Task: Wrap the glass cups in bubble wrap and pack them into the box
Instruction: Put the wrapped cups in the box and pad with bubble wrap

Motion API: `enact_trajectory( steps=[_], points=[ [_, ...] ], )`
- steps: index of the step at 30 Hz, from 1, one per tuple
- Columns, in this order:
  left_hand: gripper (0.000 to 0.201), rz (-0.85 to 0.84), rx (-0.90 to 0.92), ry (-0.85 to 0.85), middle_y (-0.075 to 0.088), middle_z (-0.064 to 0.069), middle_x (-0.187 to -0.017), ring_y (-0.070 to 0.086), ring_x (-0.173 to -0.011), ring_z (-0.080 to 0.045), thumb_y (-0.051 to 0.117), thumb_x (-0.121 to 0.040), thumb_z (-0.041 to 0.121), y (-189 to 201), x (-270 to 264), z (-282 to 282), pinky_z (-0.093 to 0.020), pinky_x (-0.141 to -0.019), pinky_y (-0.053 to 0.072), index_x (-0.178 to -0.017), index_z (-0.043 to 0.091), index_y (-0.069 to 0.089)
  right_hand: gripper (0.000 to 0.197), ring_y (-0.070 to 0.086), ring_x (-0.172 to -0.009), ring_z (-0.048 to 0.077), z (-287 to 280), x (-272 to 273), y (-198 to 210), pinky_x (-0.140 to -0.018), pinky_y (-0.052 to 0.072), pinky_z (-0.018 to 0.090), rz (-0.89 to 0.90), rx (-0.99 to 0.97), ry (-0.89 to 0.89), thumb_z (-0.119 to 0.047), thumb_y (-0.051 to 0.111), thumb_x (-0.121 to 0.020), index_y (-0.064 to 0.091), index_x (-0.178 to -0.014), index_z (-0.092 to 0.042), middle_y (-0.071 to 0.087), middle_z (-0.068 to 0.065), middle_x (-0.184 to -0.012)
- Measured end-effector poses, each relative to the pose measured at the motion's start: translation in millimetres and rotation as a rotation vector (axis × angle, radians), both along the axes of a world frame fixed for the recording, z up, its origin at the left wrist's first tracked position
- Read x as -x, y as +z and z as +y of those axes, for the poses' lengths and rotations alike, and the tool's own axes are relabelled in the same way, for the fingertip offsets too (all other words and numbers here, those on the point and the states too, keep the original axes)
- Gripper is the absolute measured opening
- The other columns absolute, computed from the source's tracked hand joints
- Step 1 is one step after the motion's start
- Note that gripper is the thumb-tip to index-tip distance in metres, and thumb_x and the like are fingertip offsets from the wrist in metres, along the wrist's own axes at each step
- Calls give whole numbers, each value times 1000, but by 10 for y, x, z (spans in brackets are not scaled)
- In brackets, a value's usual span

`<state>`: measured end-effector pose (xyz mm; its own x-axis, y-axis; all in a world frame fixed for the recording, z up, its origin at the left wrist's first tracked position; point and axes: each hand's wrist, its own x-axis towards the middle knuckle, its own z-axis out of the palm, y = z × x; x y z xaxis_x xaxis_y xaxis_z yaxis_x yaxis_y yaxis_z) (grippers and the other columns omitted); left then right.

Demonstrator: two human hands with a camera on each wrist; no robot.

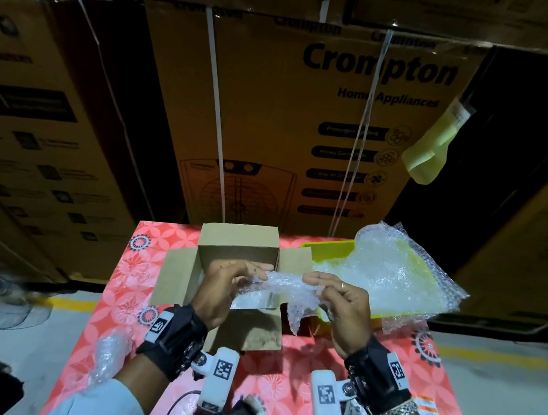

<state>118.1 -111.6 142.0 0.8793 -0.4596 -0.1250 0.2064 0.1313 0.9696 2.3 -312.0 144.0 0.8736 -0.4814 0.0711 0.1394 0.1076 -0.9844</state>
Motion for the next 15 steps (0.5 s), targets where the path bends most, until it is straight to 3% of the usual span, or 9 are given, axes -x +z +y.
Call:
enact_trajectory(
  steps=[1, 3, 5, 8, 11, 14, 15],
  points=[
    [32, 8, -6, -4, 74, -26, -109, 66, -105, -44, 57, -93, 8, -9, -7, 10, -51, -96, 47, -88, -22, 65, 35, 72, -92, 17, -2, 1, -2, -75, 54, 22, -2, -36, 16, 18, 47, -92, 78, -84, 3, 76, 16, -104],
    [23, -10, -32, 1, 76, -23, -107, 69, -98, -38, 71, -94, 13, 0, -7, 13, -46, -96, 51, -95, -11, 74, 24, 71, -99, 26, 7, -4, -19, -81, 56, 29, 0, -52, 13, 10, 56, -94, 78, -83, 5, 75, 18, -103],
    [24, -70, -73, -4, 76, -20, -104, 71, -97, -34, 87, -80, 12, -26, -28, 8, -46, -95, 57, -101, 5, 78, 4, 70, -99, 27, -6, -21, -34, -85, 59, 36, 22, -9, -32, 6, 73, -85, 74, -88, 3, 75, 12, -99],
    [49, -57, -85, 3, 70, -15, -98, 69, -99, -34, 94, -65, 20, -91, -76, 7, -46, -96, 57, -110, 21, 75, 39, 68, -105, 18, -61, -65, -122, -87, 59, 39, 81, -6, -56, 8, 84, -72, 64, -102, -4, 74, -1, -101],
    [31, -39, -87, 12, 73, -16, -97, 68, -100, -31, 91, -74, 9, -110, -113, 29, -41, -98, 56, -99, 4, 74, 31, 71, -105, 24, -62, -82, -85, -88, 59, 45, 129, -12, -13, 4, 85, -73, 72, -99, -6, 76, 3, -111],
    [23, -55, -96, -52, 70, -17, -91, 68, -89, -26, 81, -85, 4, -91, -111, 43, -36, -88, 56, -96, -10, 66, 19, 72, -84, 27, -48, -89, -62, -72, 61, 35, 136, -49, 12, 10, 77, -79, 67, -88, -5, 74, 10, -97],
    [18, -45, -83, -67, 70, -16, -93, 70, -87, -28, 78, -88, 2, -75, -108, 43, -35, -84, 58, -97, -8, 67, 20, 69, -83, 31, -50, -95, -72, -70, 61, 38, 129, -37, 21, 13, 74, -81, 64, -86, -4, 70, 11, -93]
  ],
)
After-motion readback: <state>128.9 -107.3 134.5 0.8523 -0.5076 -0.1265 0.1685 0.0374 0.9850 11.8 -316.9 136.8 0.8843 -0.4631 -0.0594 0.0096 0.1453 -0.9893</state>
